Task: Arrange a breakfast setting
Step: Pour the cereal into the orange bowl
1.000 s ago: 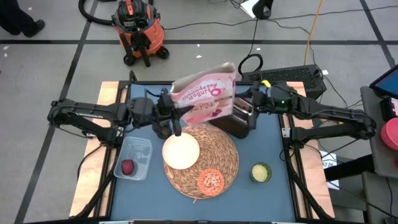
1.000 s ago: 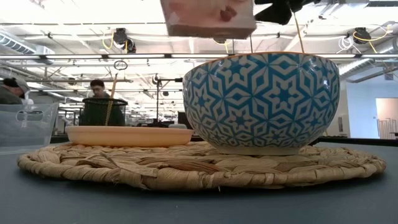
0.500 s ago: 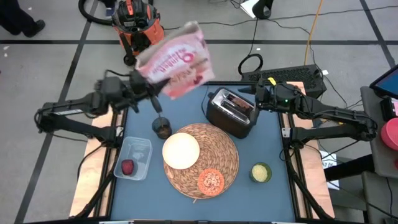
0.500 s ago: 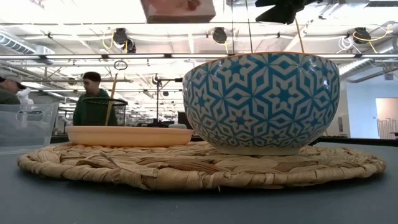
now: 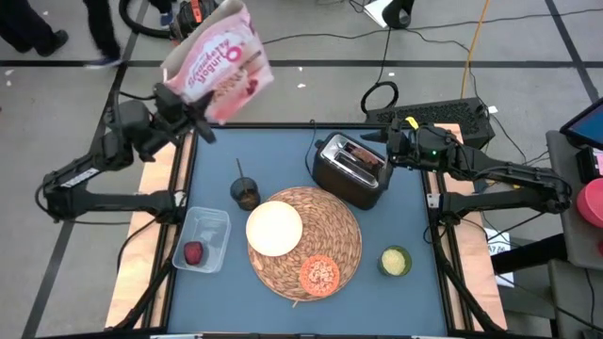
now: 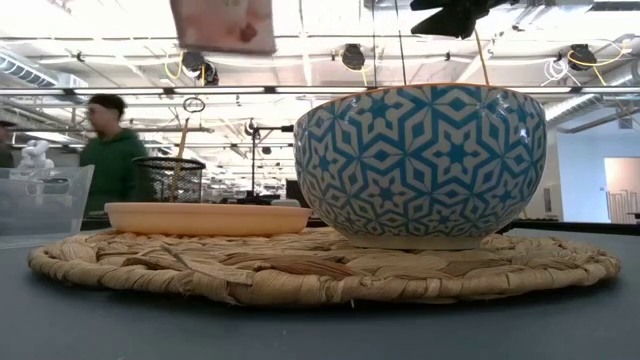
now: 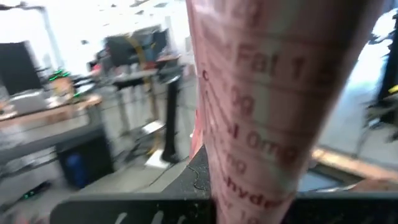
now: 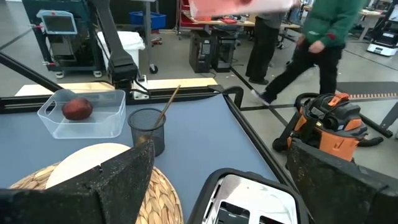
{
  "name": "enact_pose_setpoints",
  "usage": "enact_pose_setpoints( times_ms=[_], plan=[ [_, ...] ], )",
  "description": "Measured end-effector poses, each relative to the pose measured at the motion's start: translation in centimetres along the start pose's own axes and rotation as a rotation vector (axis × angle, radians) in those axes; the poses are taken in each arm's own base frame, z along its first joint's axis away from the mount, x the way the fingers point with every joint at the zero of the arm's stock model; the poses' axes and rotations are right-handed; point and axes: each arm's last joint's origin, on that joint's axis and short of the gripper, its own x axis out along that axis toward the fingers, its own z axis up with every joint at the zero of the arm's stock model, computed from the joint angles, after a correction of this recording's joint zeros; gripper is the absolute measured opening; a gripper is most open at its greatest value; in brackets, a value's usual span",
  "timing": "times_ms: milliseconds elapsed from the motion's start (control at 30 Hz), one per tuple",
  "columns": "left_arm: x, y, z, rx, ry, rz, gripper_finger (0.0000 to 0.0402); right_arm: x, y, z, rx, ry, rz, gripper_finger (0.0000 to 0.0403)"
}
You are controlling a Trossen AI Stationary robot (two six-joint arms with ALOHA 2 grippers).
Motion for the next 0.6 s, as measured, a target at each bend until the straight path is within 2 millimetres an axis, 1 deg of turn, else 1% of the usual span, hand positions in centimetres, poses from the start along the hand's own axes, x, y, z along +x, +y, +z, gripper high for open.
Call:
enact_pose_setpoints(
  times_ms=[200,267,367,433,600],
  plan=[
    [0.4,1.1,-1.6,0.005,0.153,0.085,0.0003,0.0,0.0,0.0,0.000,0.000,0.000,0.0354],
    [0.5,1.3,-2.1,0.003,0.188,0.105,0.0003,0.0,0.0,0.0,0.000,0.000,0.000,0.0354],
    [0.9,1.4,-3.3,0.002,0.209,0.127,0.0003,0.0,0.0,0.0,0.000,0.000,0.000,0.0354],
    [1.3,1.3,-4.7,0.002,0.222,0.138,0.0003,0.0,0.0,0.0,0.000,0.000,0.000,0.0354],
    [2.4,0.9,-9.1,0.008,0.242,0.161,0.0003,0.0,0.0,0.0,0.000,0.000,0.000,0.0354]
  ],
)
